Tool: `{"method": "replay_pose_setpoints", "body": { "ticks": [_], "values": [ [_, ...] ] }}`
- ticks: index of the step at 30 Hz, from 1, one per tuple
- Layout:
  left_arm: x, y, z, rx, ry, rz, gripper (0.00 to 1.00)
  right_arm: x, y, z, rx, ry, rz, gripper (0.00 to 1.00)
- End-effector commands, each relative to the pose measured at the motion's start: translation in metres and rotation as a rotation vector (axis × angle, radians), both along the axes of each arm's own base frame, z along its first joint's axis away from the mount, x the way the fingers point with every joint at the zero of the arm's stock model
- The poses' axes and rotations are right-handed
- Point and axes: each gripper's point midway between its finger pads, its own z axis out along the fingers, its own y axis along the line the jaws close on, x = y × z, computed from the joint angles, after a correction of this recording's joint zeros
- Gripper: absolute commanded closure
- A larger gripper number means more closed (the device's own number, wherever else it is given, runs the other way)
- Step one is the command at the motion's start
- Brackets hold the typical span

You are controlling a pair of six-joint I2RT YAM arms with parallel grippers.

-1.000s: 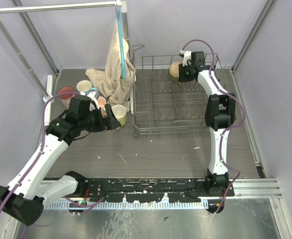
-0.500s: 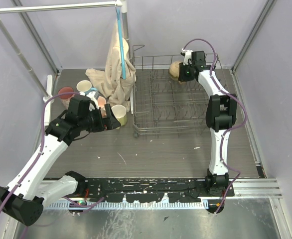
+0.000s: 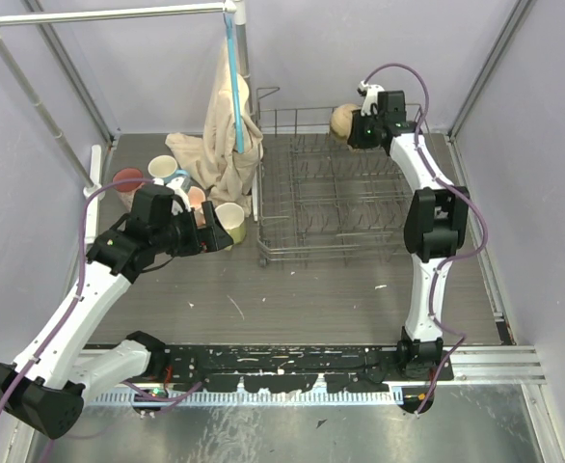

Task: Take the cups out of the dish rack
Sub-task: Unload the cup from the dish rack.

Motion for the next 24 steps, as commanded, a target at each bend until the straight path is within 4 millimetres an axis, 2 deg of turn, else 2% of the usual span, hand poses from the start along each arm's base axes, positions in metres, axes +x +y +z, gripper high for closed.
{"method": "replay_pose_setpoints", "body": {
  "ticks": [1,11,12,22,24],
  "values": [
    [0.000,-0.002,0.001,-0.019,-0.020,-0.002,0.03,0.006,0.006,0.140,0.134,-0.344,0.023,0.99],
    [0.002,-0.005,0.006,-0.043,-0.040,-0.006,0.03,-0.021,0.008,0.164,0.379,-0.371,0.069,0.99],
    [0.003,-0.006,0.007,-0.049,-0.043,-0.007,0.03,-0.024,0.009,0.172,0.402,-0.390,0.080,0.99],
    [0.013,-0.012,0.024,-0.101,-0.119,-0.001,0.02,-0.076,0.028,0.216,0.635,-0.451,0.184,0.99],
    [0.016,-0.015,0.029,-0.121,-0.148,-0.006,0.02,-0.088,0.030,0.214,0.672,-0.447,0.195,0.99]
  ]
}}
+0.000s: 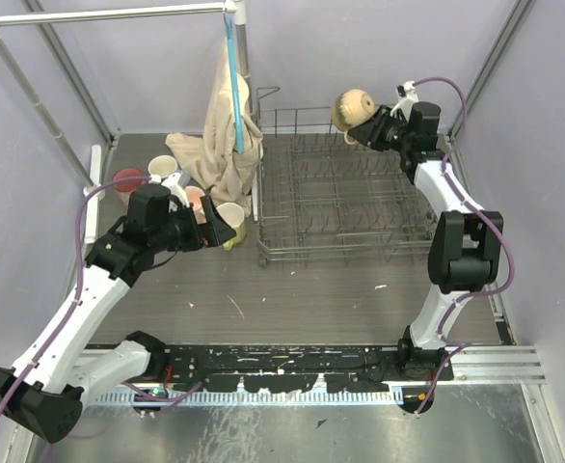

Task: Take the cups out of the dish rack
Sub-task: Unload the cup from the dish rack.

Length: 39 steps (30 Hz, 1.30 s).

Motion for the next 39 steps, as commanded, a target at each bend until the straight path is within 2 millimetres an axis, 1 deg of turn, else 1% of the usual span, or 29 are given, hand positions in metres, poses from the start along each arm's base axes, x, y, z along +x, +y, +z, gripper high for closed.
{"method": "replay_pose_setpoints", "body": {
  "ticks": [1,4,6,9,13,14,15,17,20,24,27,29,32,36,38,39],
  "values": [
    [0.010,-0.011,0.020,-0.076,-0.104,-0.020,0.02,-0.040,0.015,0.132,0.130,-0.371,0.100,0.99],
    [0.017,-0.016,0.027,-0.112,-0.134,-0.013,0.02,-0.061,0.016,0.140,0.192,-0.401,0.135,0.99],
    [0.023,-0.020,0.030,-0.131,-0.146,-0.010,0.02,-0.075,0.016,0.140,0.234,-0.401,0.154,0.99],
    [0.034,-0.028,0.039,-0.168,-0.191,-0.018,0.02,-0.097,0.019,0.144,0.302,-0.404,0.203,0.99],
    [0.047,-0.038,0.053,-0.222,-0.242,-0.026,0.02,-0.127,0.024,0.143,0.373,-0.408,0.241,0.99],
    [0.051,-0.041,0.056,-0.234,-0.251,-0.026,0.02,-0.136,0.025,0.145,0.399,-0.416,0.251,0.99],
    [0.054,-0.043,0.058,-0.245,-0.256,-0.028,0.02,-0.144,0.027,0.143,0.424,-0.415,0.264,0.99],
    [0.062,-0.049,0.061,-0.261,-0.263,-0.033,0.02,-0.162,0.029,0.147,0.471,-0.425,0.294,0.99],
    [0.071,-0.061,0.066,-0.301,-0.276,-0.064,0.02,-0.184,0.035,0.149,0.503,-0.424,0.346,0.99],
    [0.080,-0.077,0.074,-0.406,-0.311,-0.101,0.02,-0.214,0.040,0.153,0.516,-0.417,0.400,0.99],
    [0.085,-0.089,0.072,-0.487,-0.311,-0.126,0.02,-0.235,0.047,0.153,0.522,-0.410,0.430,0.99],
    [0.085,-0.096,0.069,-0.524,-0.301,-0.150,0.01,-0.248,0.052,0.153,0.526,-0.415,0.451,0.99],
    [0.080,-0.103,0.073,-0.586,-0.319,-0.181,0.01,-0.267,0.063,0.149,0.537,-0.415,0.482,0.99],
    [0.071,-0.113,0.080,-0.611,-0.347,-0.217,0.02,-0.284,0.079,0.140,0.556,-0.382,0.538,0.99],
    [0.074,-0.118,0.075,-0.619,-0.343,-0.225,0.02,-0.292,0.084,0.140,0.565,-0.380,0.560,1.00],
    [0.074,-0.119,0.079,-0.634,-0.357,-0.232,0.02,-0.296,0.087,0.142,0.570,-0.379,0.575,0.99]
  ]
}}
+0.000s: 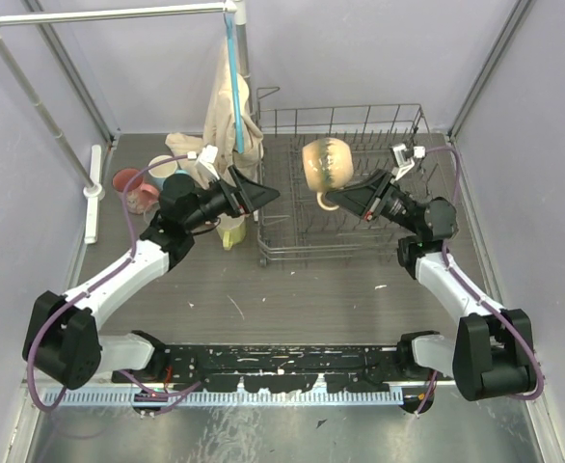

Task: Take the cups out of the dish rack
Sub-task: Unload the cup from the dish rack, then place the cup at the center of the board.

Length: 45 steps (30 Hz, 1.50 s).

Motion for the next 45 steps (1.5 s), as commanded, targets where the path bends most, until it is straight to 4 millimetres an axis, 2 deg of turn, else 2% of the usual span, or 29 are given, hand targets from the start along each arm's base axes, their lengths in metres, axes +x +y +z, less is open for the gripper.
{"method": "replay_pose_setpoints", "body": {
  "ticks": [1,6,12,18,20,22,30,33,36,45],
  "values": [
    [-0.003,-0.010,0.034,-0.103,-0.120,-0.045,0.02,-0.030,0.008,0.037,0.054,-0.170,0.036,0.99],
    [-0.009,-0.017,0.053,-0.139,-0.172,-0.075,0.02,-0.039,0.015,0.040,0.057,-0.171,0.070,0.99],
    [-0.018,-0.030,0.064,-0.180,-0.214,-0.104,0.02,-0.047,0.022,0.043,0.073,-0.169,0.100,0.99],
    [-0.035,-0.037,0.085,-0.230,-0.268,-0.124,0.02,-0.051,0.027,0.042,0.080,-0.161,0.118,0.99],
    [-0.034,-0.036,0.084,-0.218,-0.257,-0.107,0.02,-0.051,0.027,0.042,0.080,-0.162,0.117,0.99],
    [-0.038,-0.028,0.092,-0.204,-0.279,-0.080,0.02,-0.050,0.027,0.041,0.078,-0.161,0.116,0.99],
    [-0.046,0.001,0.099,-0.092,-0.331,0.034,0.02,-0.048,0.028,0.039,0.078,-0.159,0.115,1.00],
    [-0.048,0.003,0.106,-0.102,-0.346,0.036,0.02,-0.052,0.029,0.041,0.087,-0.167,0.127,0.99],
    [-0.046,-0.004,0.104,-0.108,-0.335,0.006,0.02,-0.055,0.029,0.043,0.090,-0.174,0.132,0.99],
    [-0.038,-0.018,0.084,-0.127,-0.284,-0.033,0.01,-0.062,0.032,0.048,0.100,-0.184,0.150,0.99]
  ]
}}
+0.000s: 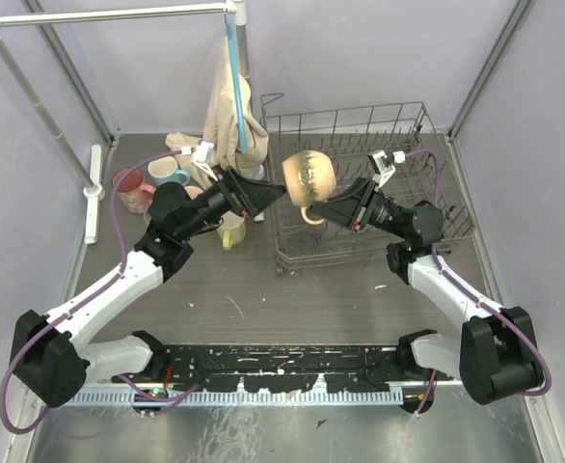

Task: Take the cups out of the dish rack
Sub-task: Place the cup at the center of the board.

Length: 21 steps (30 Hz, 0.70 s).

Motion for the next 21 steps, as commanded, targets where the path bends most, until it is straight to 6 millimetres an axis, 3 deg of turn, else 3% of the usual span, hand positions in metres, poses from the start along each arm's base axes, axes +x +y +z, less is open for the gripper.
{"method": "replay_pose_setpoints", "body": {
  "ticks": [1,9,13,14,17,18,21],
  "values": [
    [-0.003,-0.004,0.009,-0.042,-0.037,-0.030,0.00,-0.024,-0.005,0.050,0.101,-0.208,-0.017,0.99],
    [-0.005,-0.014,0.015,-0.090,-0.041,-0.092,0.03,-0.033,0.004,0.049,0.108,-0.203,0.022,0.99],
    [-0.006,-0.023,0.016,-0.098,-0.038,-0.121,0.11,-0.037,0.011,0.048,0.111,-0.196,0.046,0.99],
    [-0.007,-0.025,0.015,-0.100,-0.039,-0.129,0.18,-0.038,0.013,0.047,0.109,-0.198,0.051,0.99],
    [-0.011,-0.028,0.020,-0.108,-0.048,-0.149,0.27,-0.038,0.017,0.044,0.107,-0.193,0.057,0.99],
    [-0.007,-0.032,0.011,-0.095,-0.028,-0.151,0.29,-0.037,0.018,0.043,0.106,-0.191,0.058,0.99],
    [-0.006,-0.031,0.008,-0.090,-0.026,-0.145,0.35,-0.037,0.020,0.042,0.102,-0.191,0.062,0.99]
  ]
}}
